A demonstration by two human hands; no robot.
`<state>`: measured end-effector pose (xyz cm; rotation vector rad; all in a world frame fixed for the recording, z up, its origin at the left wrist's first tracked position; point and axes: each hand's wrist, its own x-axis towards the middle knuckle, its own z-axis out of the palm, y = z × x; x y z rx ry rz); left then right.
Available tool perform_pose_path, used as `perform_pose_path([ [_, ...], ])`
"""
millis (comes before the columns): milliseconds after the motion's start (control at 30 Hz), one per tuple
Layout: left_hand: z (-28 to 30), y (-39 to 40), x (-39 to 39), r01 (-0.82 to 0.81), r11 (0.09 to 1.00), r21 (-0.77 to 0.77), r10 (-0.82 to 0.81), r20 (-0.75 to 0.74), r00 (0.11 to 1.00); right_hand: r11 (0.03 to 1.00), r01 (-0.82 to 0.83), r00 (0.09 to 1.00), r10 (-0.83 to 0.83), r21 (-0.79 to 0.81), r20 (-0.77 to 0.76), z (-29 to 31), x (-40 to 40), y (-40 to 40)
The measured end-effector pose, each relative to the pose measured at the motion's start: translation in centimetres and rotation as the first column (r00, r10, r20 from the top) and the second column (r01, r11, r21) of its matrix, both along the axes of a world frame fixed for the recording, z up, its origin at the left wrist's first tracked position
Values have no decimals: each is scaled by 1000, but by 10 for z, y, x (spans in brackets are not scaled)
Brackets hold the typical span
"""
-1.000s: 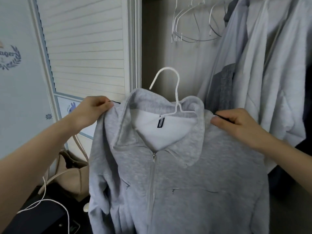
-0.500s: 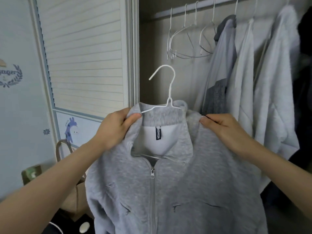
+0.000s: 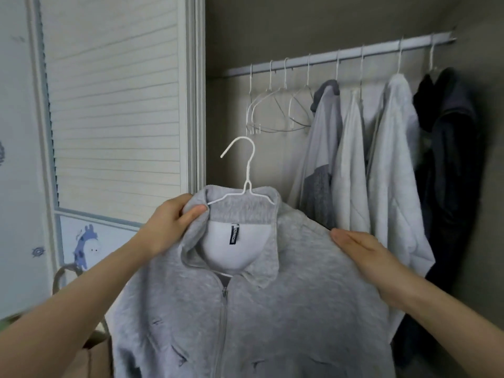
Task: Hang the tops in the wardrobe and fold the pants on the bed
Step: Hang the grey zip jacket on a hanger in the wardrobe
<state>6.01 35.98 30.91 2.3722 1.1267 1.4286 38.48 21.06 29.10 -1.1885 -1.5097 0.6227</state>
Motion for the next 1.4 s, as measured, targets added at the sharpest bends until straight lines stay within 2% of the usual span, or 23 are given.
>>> perform_pose_path([
  [67,7,6,16,15,999,-38,-17,-49,999,997,25,962,-45,-78,-268,10,-2,-9],
  [200,36,11,58,3,994,-108,-16,-118,993,995,32,891,-72,-96,-449,41,-12,-20],
  [233,43,9,67,20,990,-137,-33,-87,996,995,26,872,-71,-99,-484,48,-17,-22],
  [300,55,4,85,140,965,-221,-126,75,989,996,14,824,-63,-90,-562,61,-24,-27],
  [367,66,-1,96,262,912,-314,-198,221,955,997,9,785,-51,-72,-618,72,-31,-29],
  [400,68,-3,100,303,887,-347,-226,245,943,998,9,777,-48,-66,-627,76,-35,-29],
  [567,83,-18,107,345,874,-342,-305,166,938,996,94,788,-69,9,-612,99,-59,-25],
  [867,103,-28,113,456,829,-323,-359,316,878,967,236,782,-131,95,-609,138,-72,14],
  [967,103,-29,123,417,869,-264,-365,227,903,953,281,811,-173,112,-559,143,-72,43],
  [1033,102,-30,129,432,864,-258,-399,170,901,935,328,834,-219,136,-507,149,-73,61],
  [1133,100,-29,135,481,806,-345,-461,143,876,901,372,867,-250,224,-432,165,-66,87],
  [1267,104,-14,142,612,649,-452,-579,228,783,820,453,885,-365,351,-291,196,-48,119],
  [1333,102,-3,154,625,677,-389,-627,139,766,786,470,881,-398,401,-255,210,-40,136],
  [1400,100,7,170,578,781,-237,-589,26,808,761,491,871,-434,424,-229,221,-33,151],
])
